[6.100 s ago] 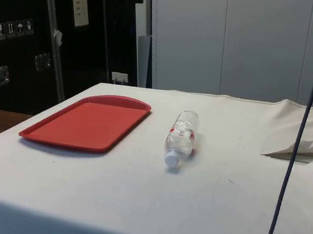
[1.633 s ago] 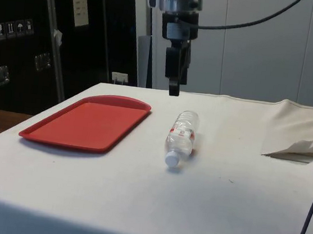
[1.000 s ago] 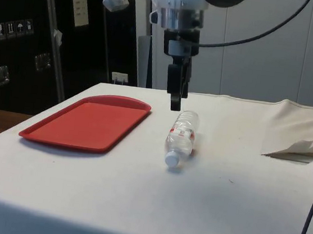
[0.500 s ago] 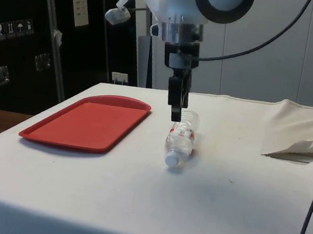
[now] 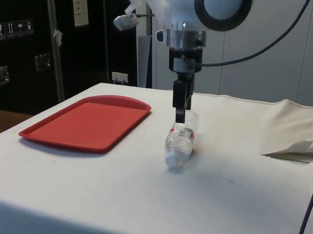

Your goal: Place the bottle upright on the tray.

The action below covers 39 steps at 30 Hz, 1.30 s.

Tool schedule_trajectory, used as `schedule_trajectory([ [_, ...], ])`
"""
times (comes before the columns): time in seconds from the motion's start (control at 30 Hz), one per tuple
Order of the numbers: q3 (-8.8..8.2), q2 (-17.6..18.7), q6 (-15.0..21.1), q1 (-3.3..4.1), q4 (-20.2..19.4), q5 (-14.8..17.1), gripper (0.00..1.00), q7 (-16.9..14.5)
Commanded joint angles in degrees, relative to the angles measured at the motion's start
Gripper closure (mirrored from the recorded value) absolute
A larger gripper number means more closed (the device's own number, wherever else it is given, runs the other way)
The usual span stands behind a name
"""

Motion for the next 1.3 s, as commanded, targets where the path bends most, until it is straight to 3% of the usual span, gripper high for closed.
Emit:
schedule_trajectory([
  [0.0,-0.23,0.11,0.92,-0.23,-0.23,0.34,0.00,-0.86],
  [0.2,-1.55,0.06,0.97,-0.23,-0.17,0.11,0.00,-2.12],
  [0.67,-2.29,0.00,0.97,-0.23,0.17,-0.29,0.00,-2.81],
  [1.17,-2.18,0.00,0.52,-0.17,0.40,0.00,0.00,-5.33],
  [1.27,-2.06,0.00,0.63,-0.11,0.52,0.06,0.00,-7.22],
])
